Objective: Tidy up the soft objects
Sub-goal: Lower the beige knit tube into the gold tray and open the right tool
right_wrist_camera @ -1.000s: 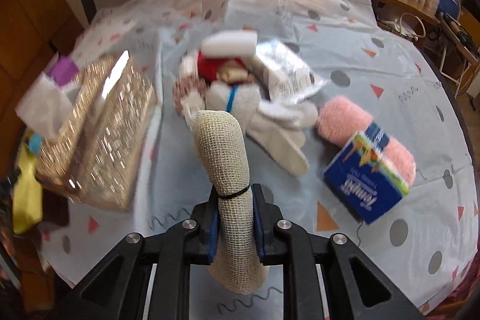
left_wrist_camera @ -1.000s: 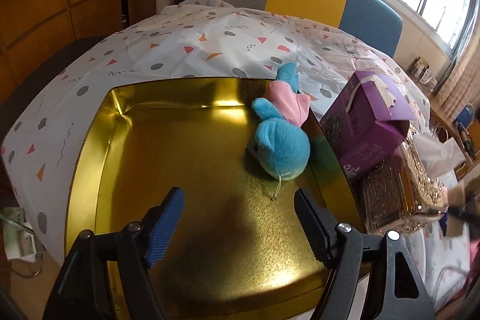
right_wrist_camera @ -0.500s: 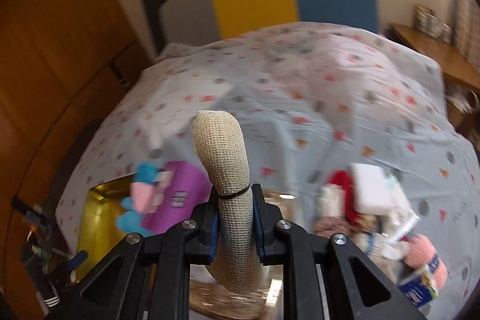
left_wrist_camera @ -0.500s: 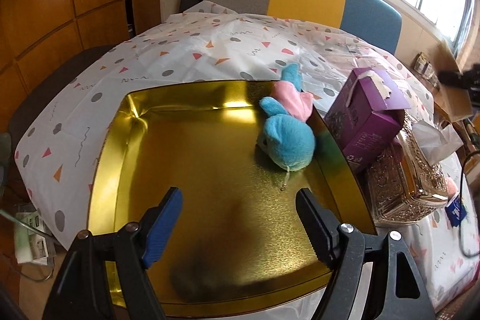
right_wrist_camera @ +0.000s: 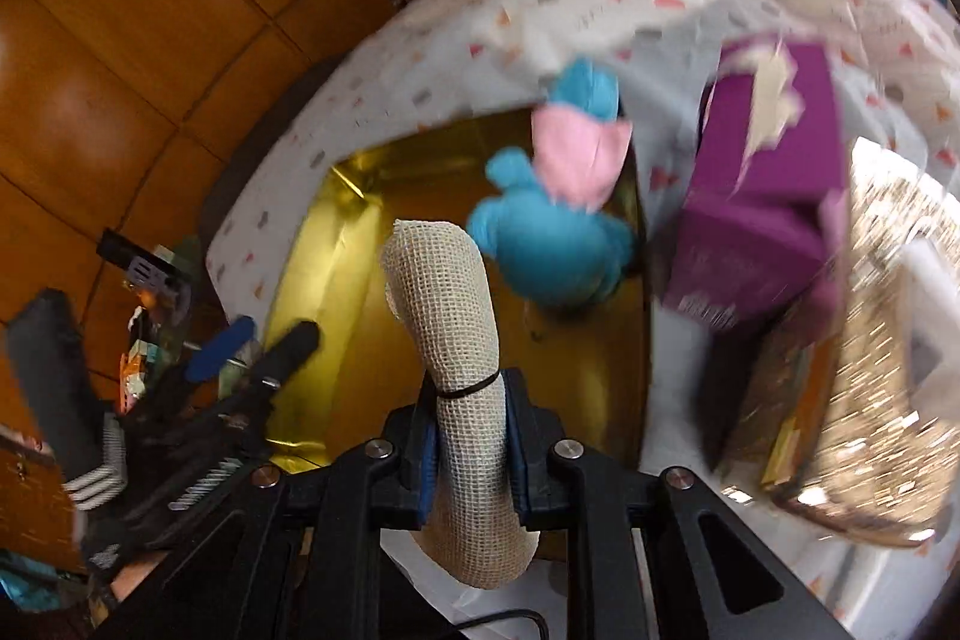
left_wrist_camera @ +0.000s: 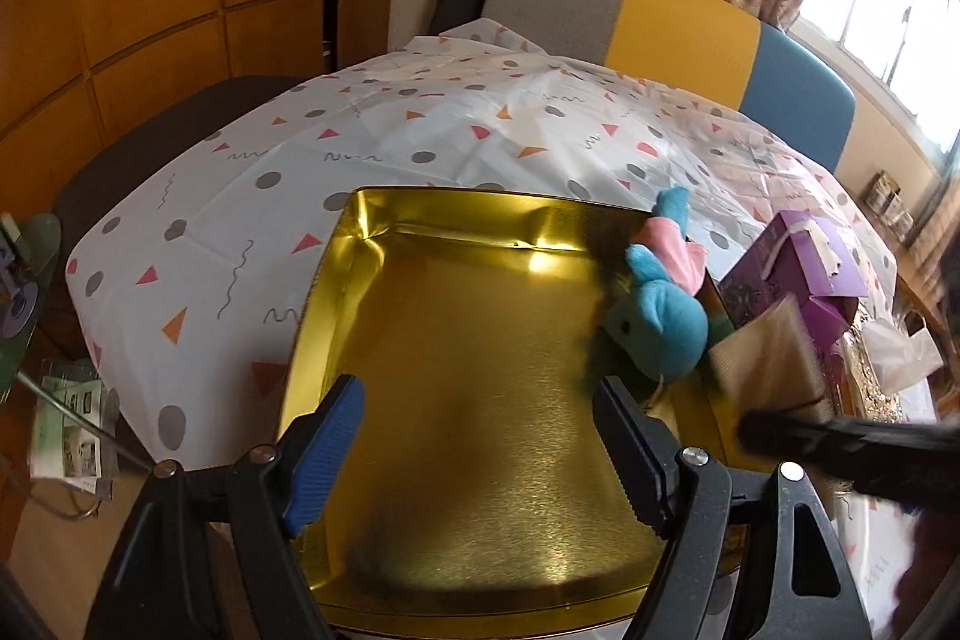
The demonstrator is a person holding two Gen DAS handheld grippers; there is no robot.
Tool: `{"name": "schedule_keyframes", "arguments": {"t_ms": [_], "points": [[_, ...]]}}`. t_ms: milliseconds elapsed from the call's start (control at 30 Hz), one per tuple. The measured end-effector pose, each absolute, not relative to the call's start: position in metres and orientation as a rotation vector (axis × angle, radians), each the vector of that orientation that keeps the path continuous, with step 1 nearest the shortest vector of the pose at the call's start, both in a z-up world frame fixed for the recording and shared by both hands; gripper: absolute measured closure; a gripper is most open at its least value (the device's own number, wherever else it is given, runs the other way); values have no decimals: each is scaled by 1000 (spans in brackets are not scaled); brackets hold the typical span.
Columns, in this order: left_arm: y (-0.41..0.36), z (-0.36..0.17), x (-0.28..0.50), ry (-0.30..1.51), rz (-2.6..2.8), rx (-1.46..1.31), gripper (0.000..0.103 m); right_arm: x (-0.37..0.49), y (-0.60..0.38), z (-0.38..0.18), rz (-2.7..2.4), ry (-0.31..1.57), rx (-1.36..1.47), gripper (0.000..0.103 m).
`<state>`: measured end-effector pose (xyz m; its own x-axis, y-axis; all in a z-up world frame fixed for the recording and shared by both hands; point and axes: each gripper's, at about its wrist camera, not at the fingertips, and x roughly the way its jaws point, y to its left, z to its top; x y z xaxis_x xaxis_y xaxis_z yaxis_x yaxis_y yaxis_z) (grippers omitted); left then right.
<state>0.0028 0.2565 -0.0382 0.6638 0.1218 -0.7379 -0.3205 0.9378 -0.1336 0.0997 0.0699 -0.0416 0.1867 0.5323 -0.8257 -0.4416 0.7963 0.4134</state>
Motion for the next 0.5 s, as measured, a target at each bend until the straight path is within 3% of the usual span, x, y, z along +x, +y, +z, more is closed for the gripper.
{"name": "schedule_keyframes", "arguments": {"t_ms": [167,333,500], "points": [[256,-41,-1,810,247,-246,20,96,81,-64,613,1243,30,82],[249,-42,0,815,231,-229,20,89,83,-72,521,1214,-82,66],[239,-36,-1,794,223,-195,20,78,75,-65,512,1158,-97,65]]}}
